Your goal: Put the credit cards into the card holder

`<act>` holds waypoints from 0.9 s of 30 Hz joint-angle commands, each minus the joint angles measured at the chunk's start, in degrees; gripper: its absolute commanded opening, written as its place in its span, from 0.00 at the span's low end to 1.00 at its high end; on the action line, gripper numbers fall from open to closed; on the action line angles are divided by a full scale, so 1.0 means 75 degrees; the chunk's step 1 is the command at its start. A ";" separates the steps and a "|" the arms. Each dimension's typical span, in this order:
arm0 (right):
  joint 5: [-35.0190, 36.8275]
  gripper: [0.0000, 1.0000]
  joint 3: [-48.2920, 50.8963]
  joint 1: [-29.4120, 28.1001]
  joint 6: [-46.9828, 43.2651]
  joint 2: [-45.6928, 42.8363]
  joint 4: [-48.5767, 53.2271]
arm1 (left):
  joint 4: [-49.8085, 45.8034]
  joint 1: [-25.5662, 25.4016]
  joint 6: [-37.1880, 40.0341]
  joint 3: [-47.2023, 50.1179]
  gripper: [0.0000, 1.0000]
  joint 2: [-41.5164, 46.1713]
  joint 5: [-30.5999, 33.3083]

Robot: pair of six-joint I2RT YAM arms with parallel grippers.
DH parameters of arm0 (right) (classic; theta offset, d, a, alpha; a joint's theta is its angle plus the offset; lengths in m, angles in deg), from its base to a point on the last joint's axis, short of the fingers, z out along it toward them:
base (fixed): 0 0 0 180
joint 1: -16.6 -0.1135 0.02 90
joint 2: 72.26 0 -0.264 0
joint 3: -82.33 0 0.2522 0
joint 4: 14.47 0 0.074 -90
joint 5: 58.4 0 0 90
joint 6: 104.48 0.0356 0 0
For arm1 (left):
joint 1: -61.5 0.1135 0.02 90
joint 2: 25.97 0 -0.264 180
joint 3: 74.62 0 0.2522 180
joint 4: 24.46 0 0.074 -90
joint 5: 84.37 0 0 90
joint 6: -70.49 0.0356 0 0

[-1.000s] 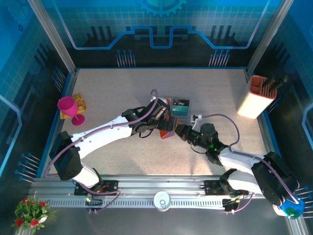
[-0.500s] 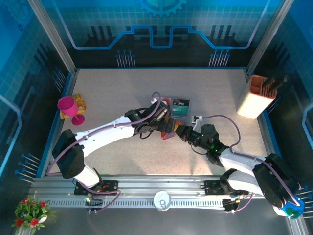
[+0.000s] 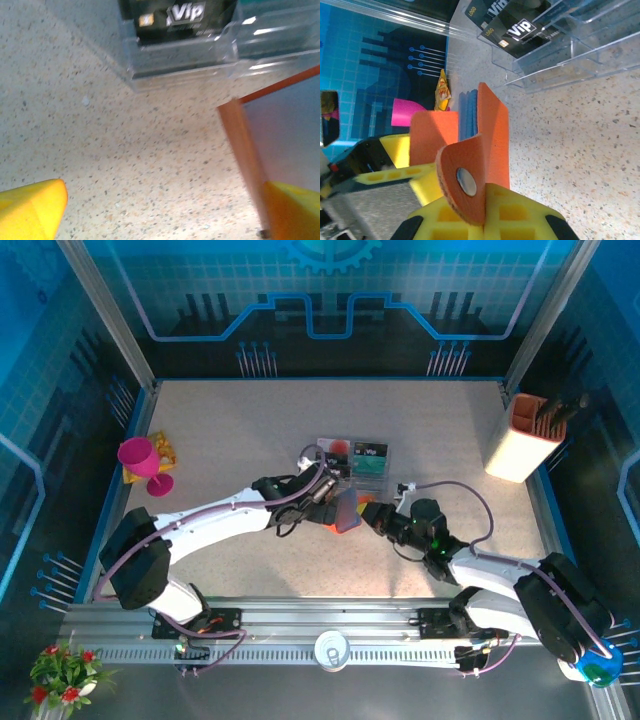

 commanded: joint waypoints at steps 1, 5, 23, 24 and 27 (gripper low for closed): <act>0.0298 0.00 0.0169 -0.0124 -0.0129 0.0020 -0.0315 | -0.0025 -0.0045 -0.0156 0.0419 0.99 0.0195 0.0240; 0.0457 0.00 0.0264 -0.0206 -0.0154 0.0033 -0.0336 | 0.0147 -0.0052 -0.0215 0.0773 0.99 0.0193 0.0228; 0.1969 0.00 0.0676 -0.1348 0.0425 0.2599 -0.3374 | 0.0447 -0.0050 -0.0177 0.1241 0.99 -0.0179 0.0445; 0.2105 0.00 0.0699 -0.1451 0.0476 0.2846 -0.3687 | 0.0437 -0.0051 -0.0154 0.1229 0.99 -0.0200 0.0485; 0.2360 0.00 0.0748 -0.1686 0.0639 0.3508 -0.4458 | 0.0422 -0.0051 -0.0086 0.1217 0.99 -0.0283 0.0527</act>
